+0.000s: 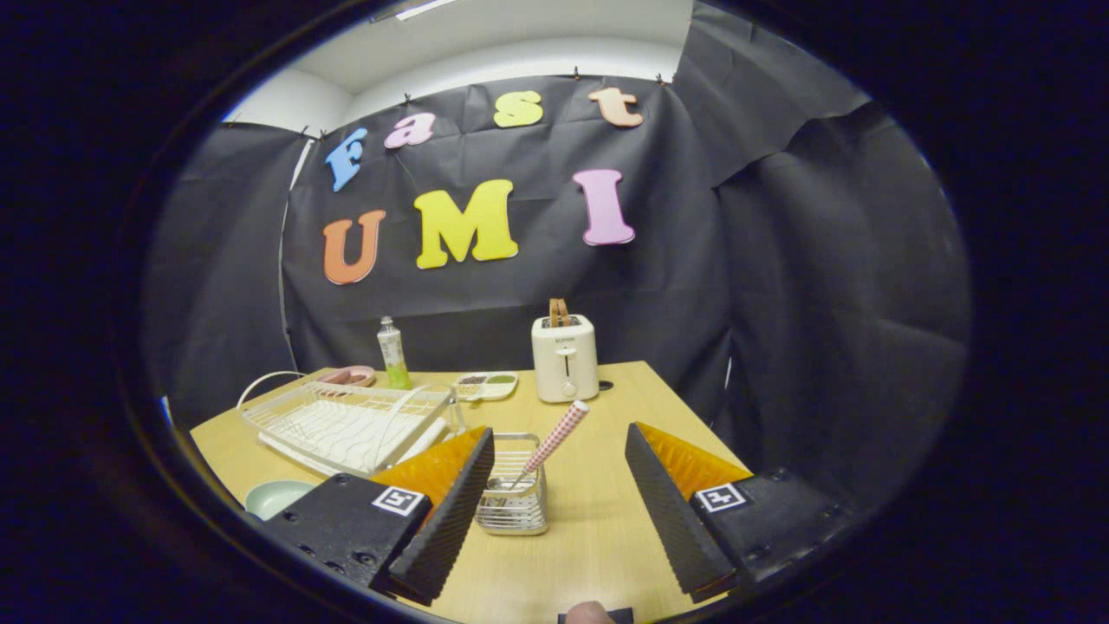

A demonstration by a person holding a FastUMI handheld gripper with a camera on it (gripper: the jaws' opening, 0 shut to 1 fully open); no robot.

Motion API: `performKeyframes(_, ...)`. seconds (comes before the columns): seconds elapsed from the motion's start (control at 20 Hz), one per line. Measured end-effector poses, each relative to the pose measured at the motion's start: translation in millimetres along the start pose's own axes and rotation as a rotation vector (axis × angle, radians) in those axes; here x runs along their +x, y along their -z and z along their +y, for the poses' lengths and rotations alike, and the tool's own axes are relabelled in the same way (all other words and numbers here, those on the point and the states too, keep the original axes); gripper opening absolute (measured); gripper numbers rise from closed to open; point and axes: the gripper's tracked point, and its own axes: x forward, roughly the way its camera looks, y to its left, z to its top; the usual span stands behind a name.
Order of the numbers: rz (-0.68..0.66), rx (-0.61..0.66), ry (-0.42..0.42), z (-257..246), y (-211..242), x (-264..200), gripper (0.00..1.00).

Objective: Take the plate from the dish rack, then take the spoon from the basket and place it into the plate.

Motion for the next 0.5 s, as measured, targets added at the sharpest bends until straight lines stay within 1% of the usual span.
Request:
performKeyframes(0.05,0.020,0.010,-0.017,1,4,13,0.94)
performKeyframes(0.2,0.063,0.028,-0.037,2,12,43,0.87)
performKeyframes(0.3,0.086,0.045,-0.056,7,14,53,0.80)
performKeyframes(0.4,0.106,0.059,-0.072,11,16,61,0.69)
performKeyframes(0.45,0.116,0.060,-0.076,12,18,63,0.60)
performKeyframes(0.5,0.123,0.060,-0.078,13,19,64,0.54)
